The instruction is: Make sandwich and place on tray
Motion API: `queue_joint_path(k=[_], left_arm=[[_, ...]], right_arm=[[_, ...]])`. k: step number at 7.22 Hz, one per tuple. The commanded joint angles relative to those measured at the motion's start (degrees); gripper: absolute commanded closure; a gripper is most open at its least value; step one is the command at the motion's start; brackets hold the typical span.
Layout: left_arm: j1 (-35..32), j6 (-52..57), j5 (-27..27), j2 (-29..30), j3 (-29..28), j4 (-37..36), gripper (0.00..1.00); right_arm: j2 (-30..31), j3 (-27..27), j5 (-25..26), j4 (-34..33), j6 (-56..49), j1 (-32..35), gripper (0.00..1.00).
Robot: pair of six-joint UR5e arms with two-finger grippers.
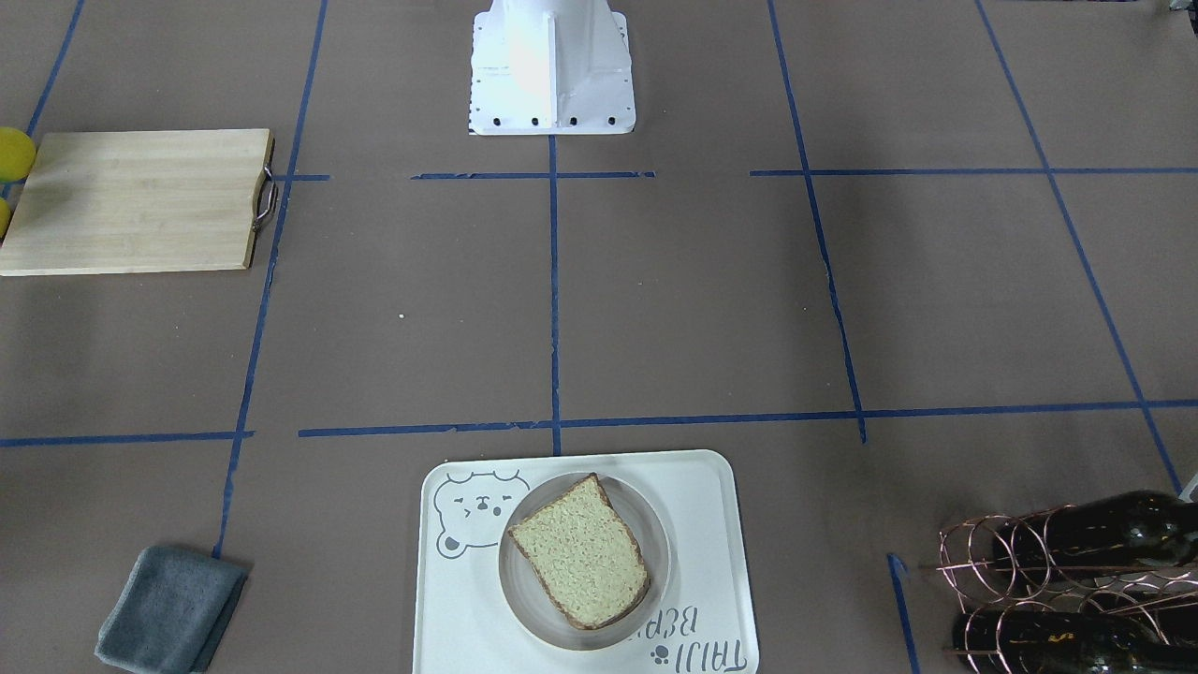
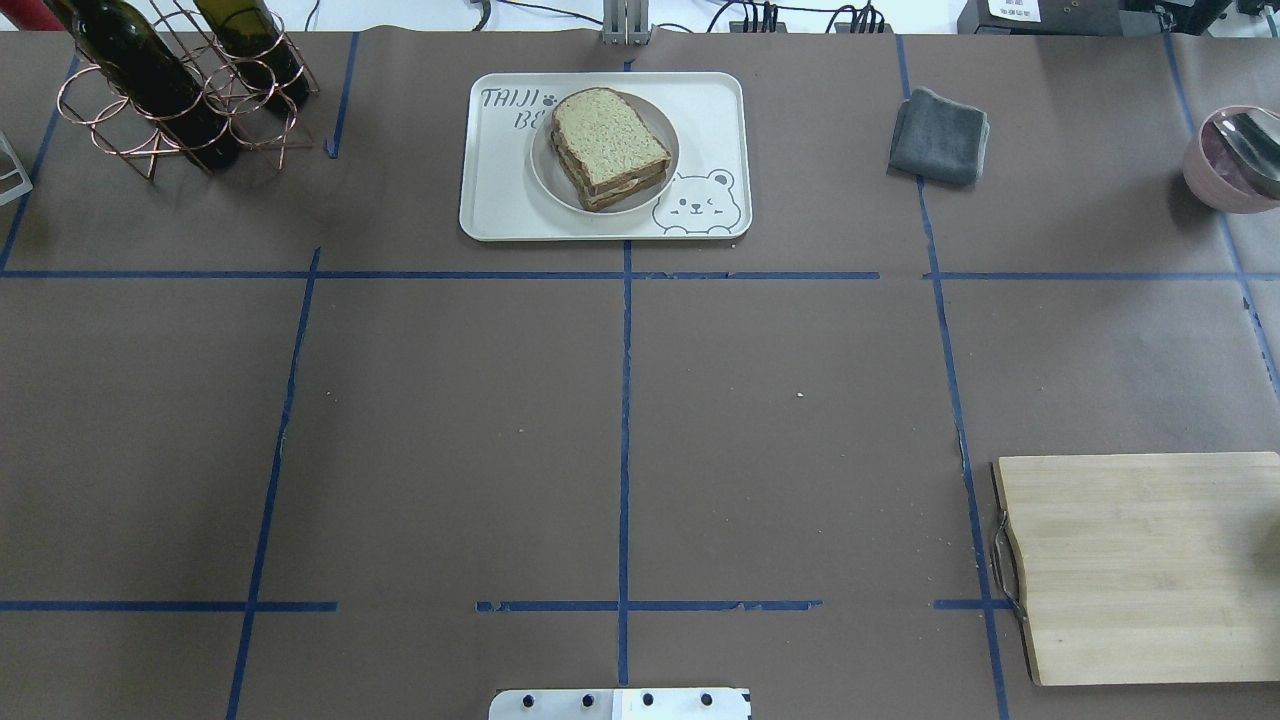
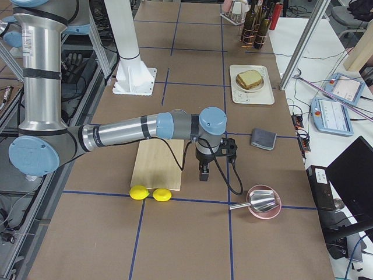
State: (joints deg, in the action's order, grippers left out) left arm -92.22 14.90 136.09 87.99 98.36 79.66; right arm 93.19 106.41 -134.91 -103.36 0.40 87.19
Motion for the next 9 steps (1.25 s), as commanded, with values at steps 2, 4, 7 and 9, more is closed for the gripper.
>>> queue_joint_path(k=[2,4,7,9], left_arm=[[0.0,-0.6,0.2,0.9,-2.0,0.1,0.0],[0.0,-3.7,0.4,1.2,-1.1,-0.2,0.0],[0.0,-9.3,0.1,2.4,-1.7,0.8,0.0],[-0.5,-9.3,0.1,4.8,-1.7,0.7,0.0]], right_arm=[[-0.5,-1.0,0.3,0.1,0.0,-0.3,0.0],[-0.6,-1.1,0.3,-0.1,0.1,-0.3,0.0],[0.1,-1.0,-0.1,-0.2,0.1,-0.3,0.0],[0.2,-1.0,-0.2,-0.1,0.1,-0.3,0.0]])
